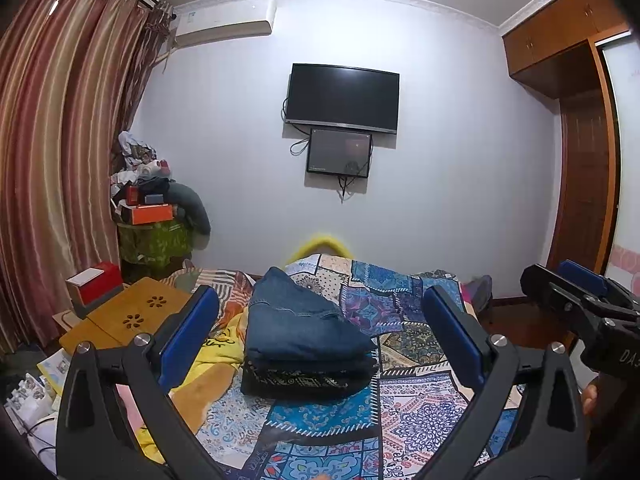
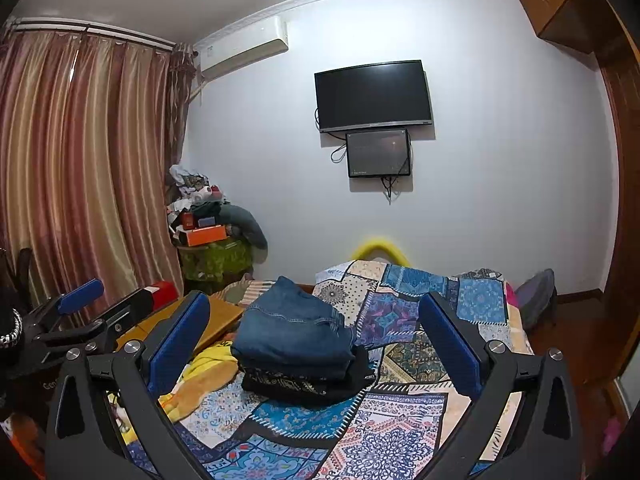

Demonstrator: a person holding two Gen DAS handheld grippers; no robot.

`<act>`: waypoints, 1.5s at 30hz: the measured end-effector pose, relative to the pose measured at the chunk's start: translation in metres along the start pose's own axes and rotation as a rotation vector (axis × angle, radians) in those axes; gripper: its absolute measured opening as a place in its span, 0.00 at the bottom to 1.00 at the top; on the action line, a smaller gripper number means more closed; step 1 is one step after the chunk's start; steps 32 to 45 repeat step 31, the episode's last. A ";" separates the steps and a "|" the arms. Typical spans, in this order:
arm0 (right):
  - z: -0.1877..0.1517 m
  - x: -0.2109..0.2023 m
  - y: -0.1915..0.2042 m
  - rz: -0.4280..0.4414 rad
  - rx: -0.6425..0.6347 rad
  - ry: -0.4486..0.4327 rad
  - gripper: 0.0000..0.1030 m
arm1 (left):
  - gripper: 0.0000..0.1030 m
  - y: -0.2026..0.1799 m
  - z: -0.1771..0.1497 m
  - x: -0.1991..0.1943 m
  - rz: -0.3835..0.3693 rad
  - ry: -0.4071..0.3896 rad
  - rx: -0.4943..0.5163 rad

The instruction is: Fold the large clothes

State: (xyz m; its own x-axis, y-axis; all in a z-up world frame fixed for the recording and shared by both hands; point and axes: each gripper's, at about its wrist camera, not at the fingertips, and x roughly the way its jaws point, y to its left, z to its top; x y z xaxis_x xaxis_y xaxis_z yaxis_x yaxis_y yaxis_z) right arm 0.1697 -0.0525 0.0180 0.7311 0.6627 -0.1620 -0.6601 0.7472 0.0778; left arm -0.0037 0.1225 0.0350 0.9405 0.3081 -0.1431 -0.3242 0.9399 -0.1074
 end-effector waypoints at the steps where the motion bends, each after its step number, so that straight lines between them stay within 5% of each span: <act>1: -0.001 0.000 0.000 0.000 0.001 0.001 1.00 | 0.99 0.000 0.000 0.000 0.001 -0.001 0.000; 45: -0.002 0.008 0.000 0.005 0.021 0.029 1.00 | 0.99 -0.003 -0.004 0.001 -0.027 0.007 0.019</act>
